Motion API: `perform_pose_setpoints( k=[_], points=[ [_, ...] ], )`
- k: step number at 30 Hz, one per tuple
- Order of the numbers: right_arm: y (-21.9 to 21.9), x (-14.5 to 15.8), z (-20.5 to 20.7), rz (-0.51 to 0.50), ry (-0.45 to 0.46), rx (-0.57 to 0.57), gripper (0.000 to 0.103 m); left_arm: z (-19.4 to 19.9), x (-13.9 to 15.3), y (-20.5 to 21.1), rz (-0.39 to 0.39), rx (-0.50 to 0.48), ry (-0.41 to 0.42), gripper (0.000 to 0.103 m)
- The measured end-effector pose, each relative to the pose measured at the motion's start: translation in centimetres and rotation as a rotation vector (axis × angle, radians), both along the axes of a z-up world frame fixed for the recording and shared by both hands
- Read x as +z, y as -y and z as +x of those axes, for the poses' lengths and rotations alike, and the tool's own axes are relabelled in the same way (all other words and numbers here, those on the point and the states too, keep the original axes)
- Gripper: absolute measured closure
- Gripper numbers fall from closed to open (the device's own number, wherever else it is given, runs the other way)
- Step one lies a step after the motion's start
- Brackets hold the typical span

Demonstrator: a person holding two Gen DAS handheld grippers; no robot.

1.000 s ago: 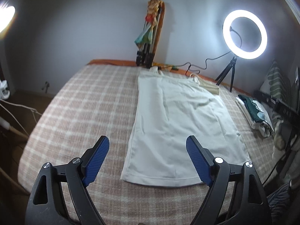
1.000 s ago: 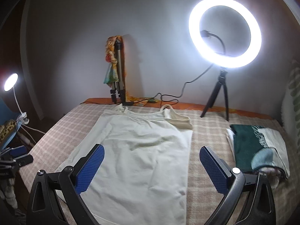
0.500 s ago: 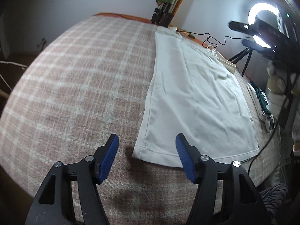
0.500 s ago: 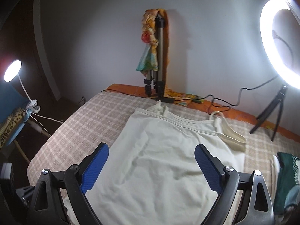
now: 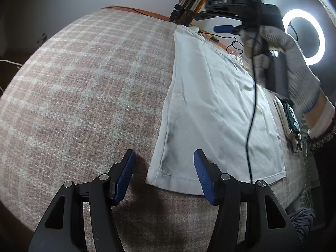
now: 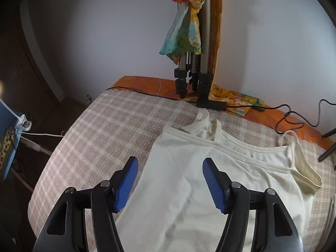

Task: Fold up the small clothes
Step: 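Grasp the camisole side edge with the left gripper while the right grasps near the armhole, then fold the held side edge over toward the camisole's middle with both grippers, then open them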

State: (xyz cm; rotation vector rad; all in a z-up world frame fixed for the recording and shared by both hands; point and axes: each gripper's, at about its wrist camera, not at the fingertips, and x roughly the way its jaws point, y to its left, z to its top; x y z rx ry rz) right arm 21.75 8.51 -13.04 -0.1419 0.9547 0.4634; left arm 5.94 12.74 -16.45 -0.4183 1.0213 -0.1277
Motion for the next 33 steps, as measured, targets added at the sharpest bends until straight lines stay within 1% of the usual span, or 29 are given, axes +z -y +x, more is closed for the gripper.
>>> perform_pose_setpoints(
  k=[2, 4, 7, 9, 13, 15, 18, 22, 27, 30, 32, 33],
  points=[
    [-1.0, -0.7, 0.9, -0.006, -0.020, 0.002, 0.043, 0.0, 0.0, -0.2, -0.014, -0.002, 0.005, 0.054],
    [-1.9, -1.5, 1.9, -0.015, -0.046, 0.003, 0.047, 0.0, -0.2, -0.5, -0.044, -0.004, 0.006, 0.065],
    [-3.5, -2.7, 2.9, -0.035, -0.078, 0.004, 0.051, -0.1, -0.4, -1.0, -0.090, -0.006, 0.005, 0.071],
    [-4.7, -3.3, 3.4, -0.067, -0.084, 0.015, 0.051, -0.1, -0.4, -1.0, -0.096, -0.010, 0.006, 0.075],
    [-6.2, -4.6, 4.3, -0.125, -0.101, 0.017, 0.057, 0.2, -0.4, -1.0, -0.122, -0.015, 0.006, 0.083],
    [-6.5, -5.1, 4.8, -0.146, -0.111, 0.007, 0.059, 0.2, -0.3, -1.1, -0.132, -0.014, 0.010, 0.085],
    [-6.6, -5.7, 5.5, -0.167, -0.125, -0.010, 0.060, 0.3, -0.1, -0.7, -0.139, -0.018, 0.020, 0.092],
    [-7.2, -6.3, 6.1, -0.186, -0.127, -0.009, 0.060, 0.3, 0.2, -0.6, -0.145, -0.027, 0.043, 0.094],
    [-8.0, -7.1, 6.7, -0.216, -0.131, -0.014, 0.063, 0.3, 0.6, -0.5, -0.156, -0.042, 0.068, 0.096],
    [-7.9, -7.1, 7.0, -0.223, -0.129, -0.022, 0.074, 0.3, 1.0, -0.3, -0.145, -0.058, 0.090, 0.096],
    [-7.4, -7.0, 7.2, -0.210, -0.140, -0.036, 0.092, 0.1, 1.3, -0.1, -0.145, -0.068, 0.103, 0.097],
    [-6.9, -6.8, 7.4, -0.190, -0.151, -0.041, 0.096, 0.1, 1.4, 0.0, -0.147, -0.073, 0.109, 0.097]
  ],
)
